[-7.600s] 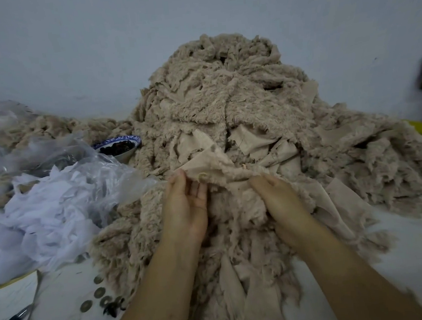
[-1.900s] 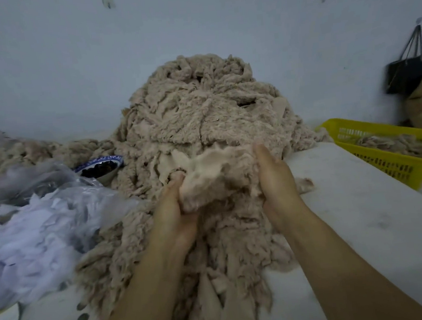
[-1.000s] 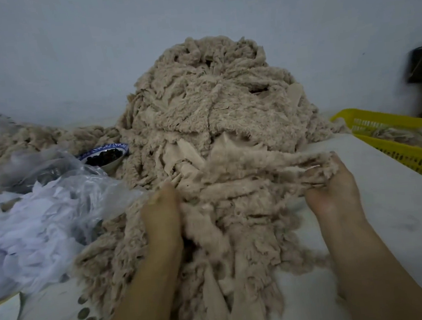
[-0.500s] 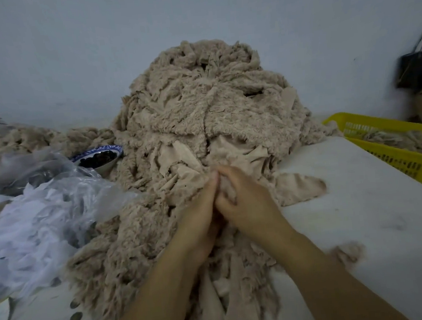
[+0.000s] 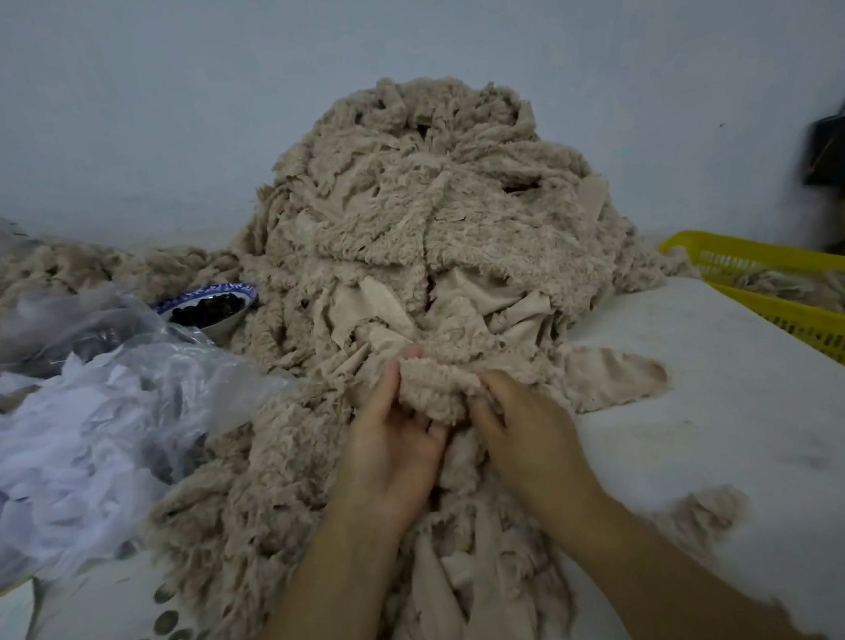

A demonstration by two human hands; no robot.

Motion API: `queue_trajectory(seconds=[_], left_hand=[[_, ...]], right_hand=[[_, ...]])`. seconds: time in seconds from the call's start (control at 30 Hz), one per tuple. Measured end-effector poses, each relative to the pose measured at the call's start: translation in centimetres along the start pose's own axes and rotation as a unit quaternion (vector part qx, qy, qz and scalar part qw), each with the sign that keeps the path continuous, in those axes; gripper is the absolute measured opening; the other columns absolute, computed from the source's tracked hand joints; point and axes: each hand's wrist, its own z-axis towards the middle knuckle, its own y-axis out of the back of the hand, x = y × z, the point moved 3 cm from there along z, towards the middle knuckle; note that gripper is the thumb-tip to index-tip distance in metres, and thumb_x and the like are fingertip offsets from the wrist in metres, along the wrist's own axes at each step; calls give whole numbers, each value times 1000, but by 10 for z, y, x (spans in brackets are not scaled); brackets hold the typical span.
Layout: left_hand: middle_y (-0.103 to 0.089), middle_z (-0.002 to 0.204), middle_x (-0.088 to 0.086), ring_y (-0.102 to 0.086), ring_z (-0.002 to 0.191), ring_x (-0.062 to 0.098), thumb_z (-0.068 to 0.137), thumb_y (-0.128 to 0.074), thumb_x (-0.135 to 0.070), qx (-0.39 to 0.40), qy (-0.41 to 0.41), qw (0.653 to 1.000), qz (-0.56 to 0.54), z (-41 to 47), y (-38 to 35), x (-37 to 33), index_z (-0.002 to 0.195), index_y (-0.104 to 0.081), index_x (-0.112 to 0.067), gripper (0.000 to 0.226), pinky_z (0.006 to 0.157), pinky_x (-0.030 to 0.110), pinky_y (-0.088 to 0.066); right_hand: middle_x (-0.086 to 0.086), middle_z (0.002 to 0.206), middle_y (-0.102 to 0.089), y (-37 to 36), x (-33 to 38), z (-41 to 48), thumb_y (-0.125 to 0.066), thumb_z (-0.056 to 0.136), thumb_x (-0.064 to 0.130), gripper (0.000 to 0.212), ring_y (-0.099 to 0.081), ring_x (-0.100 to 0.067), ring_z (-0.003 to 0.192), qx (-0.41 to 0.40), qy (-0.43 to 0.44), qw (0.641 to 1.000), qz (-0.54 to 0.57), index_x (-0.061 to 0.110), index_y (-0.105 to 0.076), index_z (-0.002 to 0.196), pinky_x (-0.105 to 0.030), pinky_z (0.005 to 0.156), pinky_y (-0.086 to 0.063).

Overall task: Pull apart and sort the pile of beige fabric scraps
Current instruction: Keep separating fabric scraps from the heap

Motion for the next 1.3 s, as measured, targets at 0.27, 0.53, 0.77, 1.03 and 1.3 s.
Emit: queue_trajectory(seconds=[0.27, 0.53, 0.77, 1.03, 1.3], left_hand=[[-43, 50, -6, -43, 45, 7, 99, -49, -32, -16, -18, 996, -84, 1, 1, -10, 81, -66, -12, 32, 59, 23, -54], [-68, 126, 7, -68, 103, 17, 103, -47, -37, -142, -79, 985, -52, 8, 10, -16, 120, -68, -13, 35, 76, 29, -59], [-52, 146, 0, -54, 127, 20, 105, -40, -48, -291, -138, 935, 147, 4, 30, -17, 147, -46, -30, 46, 103, 40, -48], [-75, 112, -7, -70, 106, 9, 91, -47, -70, -51, -100, 927, 358, -8, -7, 7, 105, -77, -32, 50, 89, 29, -53], [-75, 109, 4, -71, 102, 19, 100, -54, -44, -172, -122, 902, 377, -9, 1, 3, 115, -71, -19, 34, 92, 42, -57]], right_hand=[[6, 52, -33, 15, -6, 3, -58, 100, 29, 47, -34, -12, 51, -48, -32, 993, 106, 22, -33, 60, -35, 53, -32], [-9, 68, -60, 22, -25, 8, -51, 95, 8, 29, -46, -19, 48, -41, -176, 952, 246, 17, -70, 115, -27, 44, -41], [10, 72, -64, 3, -11, -2, -60, 87, 57, 30, -58, -6, 62, 241, -54, 947, 208, 29, -69, 85, -19, 58, -43], [-8, 86, -66, 1, -7, 1, -49, 94, 59, 47, -64, -19, 79, 121, -76, 942, 303, 14, -62, 93, -33, 72, -51], [11, 67, -57, 3, -5, -1, -59, 92, 56, 40, -55, -5, 63, 121, -84, 924, 352, 20, -53, 74, -12, 57, -42]])
